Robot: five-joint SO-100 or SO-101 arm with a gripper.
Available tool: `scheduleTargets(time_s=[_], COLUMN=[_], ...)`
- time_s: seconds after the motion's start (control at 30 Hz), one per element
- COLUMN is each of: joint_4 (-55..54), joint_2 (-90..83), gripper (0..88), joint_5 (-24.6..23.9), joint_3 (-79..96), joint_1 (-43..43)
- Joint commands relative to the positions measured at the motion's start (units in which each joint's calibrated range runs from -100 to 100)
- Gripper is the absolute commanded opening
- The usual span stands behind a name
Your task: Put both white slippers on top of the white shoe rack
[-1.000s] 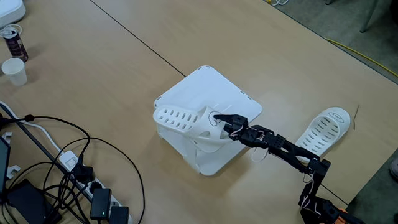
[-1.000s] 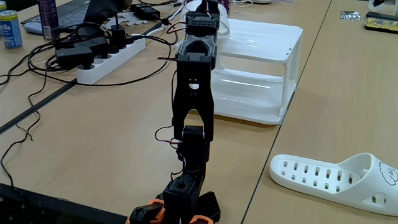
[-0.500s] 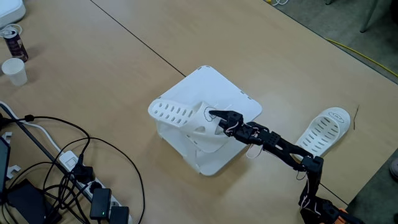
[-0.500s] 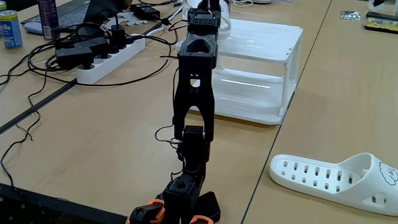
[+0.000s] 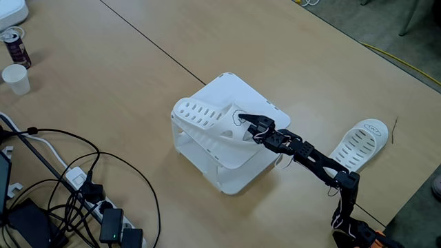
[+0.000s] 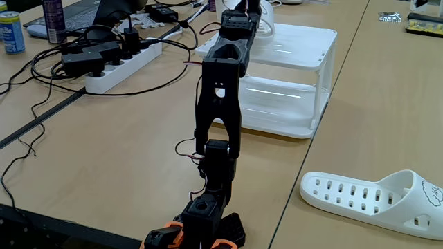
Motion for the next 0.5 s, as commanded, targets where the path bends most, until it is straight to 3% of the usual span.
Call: scheduleTargets(time_s=[0.0,0.13,0.3,0.47], joint_4=[-0.7,-0.8,-0.9,-0.9], joint_2=[-1.5,-1.7,-2.1,-2.1], gripper=[0.8,1.3,13.1,15.1], joint_5=[0.4,0.4,0.4,0.4], joint_3=[-5.7,-3.8,-1.9,-1.9], joint_1=[0.1,0.2,0.4,-0.2])
